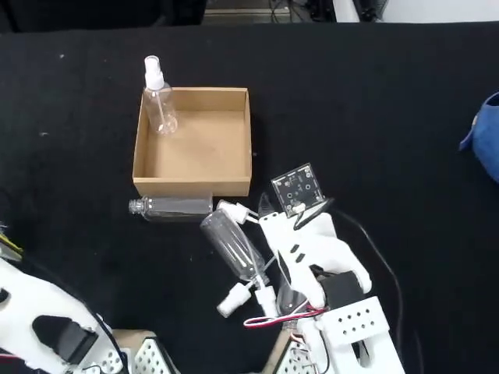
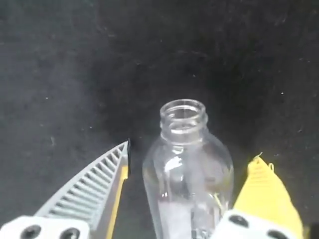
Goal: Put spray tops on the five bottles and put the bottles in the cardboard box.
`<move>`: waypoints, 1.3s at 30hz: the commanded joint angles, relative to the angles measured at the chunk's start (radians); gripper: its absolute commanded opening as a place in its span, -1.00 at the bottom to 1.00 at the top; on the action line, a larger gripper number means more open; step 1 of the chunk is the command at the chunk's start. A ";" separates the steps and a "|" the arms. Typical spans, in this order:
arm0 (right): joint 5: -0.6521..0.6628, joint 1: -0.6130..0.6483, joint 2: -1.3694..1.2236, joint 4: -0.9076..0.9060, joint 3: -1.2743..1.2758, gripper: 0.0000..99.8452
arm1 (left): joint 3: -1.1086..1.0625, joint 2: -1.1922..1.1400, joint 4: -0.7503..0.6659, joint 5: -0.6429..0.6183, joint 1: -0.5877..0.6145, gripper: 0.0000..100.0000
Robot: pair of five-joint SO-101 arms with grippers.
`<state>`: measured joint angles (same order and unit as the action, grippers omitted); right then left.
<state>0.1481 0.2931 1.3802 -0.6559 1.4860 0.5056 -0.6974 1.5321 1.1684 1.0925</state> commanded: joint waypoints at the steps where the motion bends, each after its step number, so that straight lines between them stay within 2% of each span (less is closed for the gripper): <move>1: 0.002 0.014 -0.010 0.002 -0.005 -0.73 | 0.081 0.018 0.021 0.011 0.015 -0.55; 4: 0.003 0.012 -0.010 0.002 -0.007 -0.73 | 0.076 0.017 0.021 0.011 0.015 -0.62; 8: 0.003 0.011 -0.010 0.000 -0.008 -0.73 | 0.048 0.008 0.017 0.002 0.019 -0.97; 10: 0.003 0.011 -0.010 0.002 -0.007 -0.73 | 0.047 0.018 0.021 0.002 0.028 -0.91; 14: 0.003 0.011 -0.010 0.002 -0.007 -0.73 | 0.105 0.049 0.035 -0.002 0.056 -0.94; 22: 0.003 0.011 -0.010 0.002 -0.007 -0.73 | 0.222 0.133 0.226 -0.002 0.073 -0.94; 25: 0.003 0.011 -0.010 0.002 -0.007 -0.73 | 0.197 0.172 0.226 -0.100 0.056 -0.94; 32: -0.003 0.011 -0.010 -0.005 -0.013 -0.73 | -0.010 0.365 0.226 -0.138 0.050 -0.94; 37: -0.003 0.011 -0.010 -0.005 -0.013 -0.73 | -0.337 0.626 0.213 -0.137 0.005 -0.94; 39: -0.003 0.011 -0.018 -0.005 -0.015 -0.73 | -0.498 0.741 0.167 -0.137 -0.031 -0.94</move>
<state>0.1481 0.2931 1.3802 -0.6559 1.4860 0.2585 -0.2156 1.7423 1.0380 1.1354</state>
